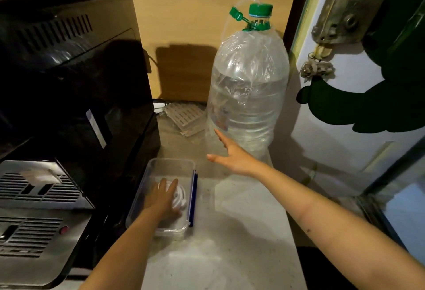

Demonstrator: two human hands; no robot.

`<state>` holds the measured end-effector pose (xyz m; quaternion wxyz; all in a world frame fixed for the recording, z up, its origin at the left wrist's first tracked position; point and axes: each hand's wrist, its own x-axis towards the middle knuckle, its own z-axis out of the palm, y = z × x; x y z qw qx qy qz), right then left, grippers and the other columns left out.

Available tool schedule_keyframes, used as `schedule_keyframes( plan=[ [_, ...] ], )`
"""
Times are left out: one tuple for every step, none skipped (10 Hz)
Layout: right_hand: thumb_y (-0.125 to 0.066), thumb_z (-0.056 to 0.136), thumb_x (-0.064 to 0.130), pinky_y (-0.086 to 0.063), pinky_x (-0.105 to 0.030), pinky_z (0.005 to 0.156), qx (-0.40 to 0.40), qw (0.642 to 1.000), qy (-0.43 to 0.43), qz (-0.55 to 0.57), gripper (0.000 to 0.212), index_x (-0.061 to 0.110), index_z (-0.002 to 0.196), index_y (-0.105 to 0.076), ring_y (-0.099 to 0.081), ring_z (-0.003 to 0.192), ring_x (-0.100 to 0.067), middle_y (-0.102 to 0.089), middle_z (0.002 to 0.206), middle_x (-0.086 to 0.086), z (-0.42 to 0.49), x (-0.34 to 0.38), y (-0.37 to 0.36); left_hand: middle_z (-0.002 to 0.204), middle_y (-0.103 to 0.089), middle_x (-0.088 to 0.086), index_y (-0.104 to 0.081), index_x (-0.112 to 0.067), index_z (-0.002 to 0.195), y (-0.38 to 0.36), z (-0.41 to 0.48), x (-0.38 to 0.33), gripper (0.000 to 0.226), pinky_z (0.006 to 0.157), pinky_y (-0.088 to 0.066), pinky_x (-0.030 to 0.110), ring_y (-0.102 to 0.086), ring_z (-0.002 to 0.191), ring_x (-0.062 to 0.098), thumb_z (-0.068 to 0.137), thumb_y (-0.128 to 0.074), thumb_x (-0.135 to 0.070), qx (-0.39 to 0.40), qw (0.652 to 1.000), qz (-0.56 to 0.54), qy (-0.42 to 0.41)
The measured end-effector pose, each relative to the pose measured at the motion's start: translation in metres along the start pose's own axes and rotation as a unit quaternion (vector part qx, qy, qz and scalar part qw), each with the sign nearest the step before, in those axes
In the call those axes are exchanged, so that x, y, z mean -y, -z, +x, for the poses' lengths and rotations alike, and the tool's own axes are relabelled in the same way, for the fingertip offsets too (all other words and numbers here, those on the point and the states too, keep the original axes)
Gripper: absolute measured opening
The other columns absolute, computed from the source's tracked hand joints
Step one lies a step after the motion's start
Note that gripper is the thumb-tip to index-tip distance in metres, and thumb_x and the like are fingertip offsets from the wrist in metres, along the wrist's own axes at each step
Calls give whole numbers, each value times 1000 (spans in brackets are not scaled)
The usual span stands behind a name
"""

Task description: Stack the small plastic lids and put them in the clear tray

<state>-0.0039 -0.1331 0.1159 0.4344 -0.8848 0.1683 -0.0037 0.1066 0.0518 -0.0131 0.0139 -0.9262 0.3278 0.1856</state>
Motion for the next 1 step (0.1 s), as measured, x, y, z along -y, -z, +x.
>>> schedule_keyframes(
  plan=[
    [-59,85,40,-21,-33,114,-6,1000,17,2,83,32,147,-5,-18,144,-20,-12,158,-2,-6,3,5,157,10,14,9,-27,146,1,-1,-1,103,115,-14,45,5,143,36,76,-60,-56,14,1000,11,5]
  ],
)
